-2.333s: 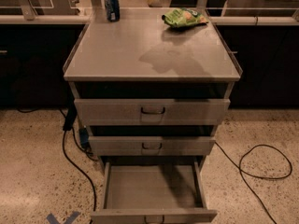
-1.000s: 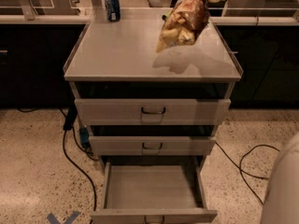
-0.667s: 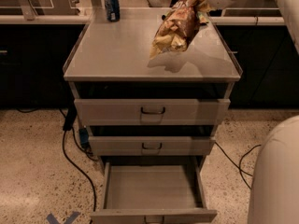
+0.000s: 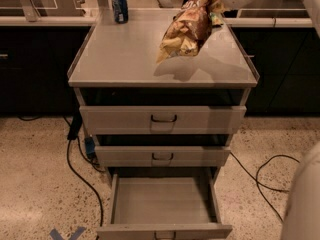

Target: Place brown chip bag into bottom drawer

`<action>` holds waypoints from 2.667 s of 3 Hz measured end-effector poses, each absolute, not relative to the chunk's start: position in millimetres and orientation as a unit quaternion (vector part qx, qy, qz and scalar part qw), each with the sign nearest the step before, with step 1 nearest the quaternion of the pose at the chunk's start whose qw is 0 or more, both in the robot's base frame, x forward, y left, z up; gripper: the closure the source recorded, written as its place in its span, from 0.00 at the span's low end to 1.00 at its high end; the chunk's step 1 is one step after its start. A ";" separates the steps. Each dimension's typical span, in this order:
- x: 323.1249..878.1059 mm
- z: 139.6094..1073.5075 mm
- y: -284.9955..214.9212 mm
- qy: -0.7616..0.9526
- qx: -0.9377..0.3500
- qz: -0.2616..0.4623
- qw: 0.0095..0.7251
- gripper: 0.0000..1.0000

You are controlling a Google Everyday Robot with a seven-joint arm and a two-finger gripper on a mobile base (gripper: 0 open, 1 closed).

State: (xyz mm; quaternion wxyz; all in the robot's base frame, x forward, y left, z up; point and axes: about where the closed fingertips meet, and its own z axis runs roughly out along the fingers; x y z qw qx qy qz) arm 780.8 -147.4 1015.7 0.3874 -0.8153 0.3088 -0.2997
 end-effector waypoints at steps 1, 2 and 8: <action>752.6 1016.6 -138.7 0.309 -0.818 -0.290 0.389 1.00; 724.4 1018.3 -132.0 0.311 -0.819 -0.283 0.391 1.00; 604.5 996.6 -112.0 0.323 -0.818 -0.277 0.387 1.00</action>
Offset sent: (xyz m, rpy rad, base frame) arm -0.0911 0.0189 0.0068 0.0265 0.0373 0.0088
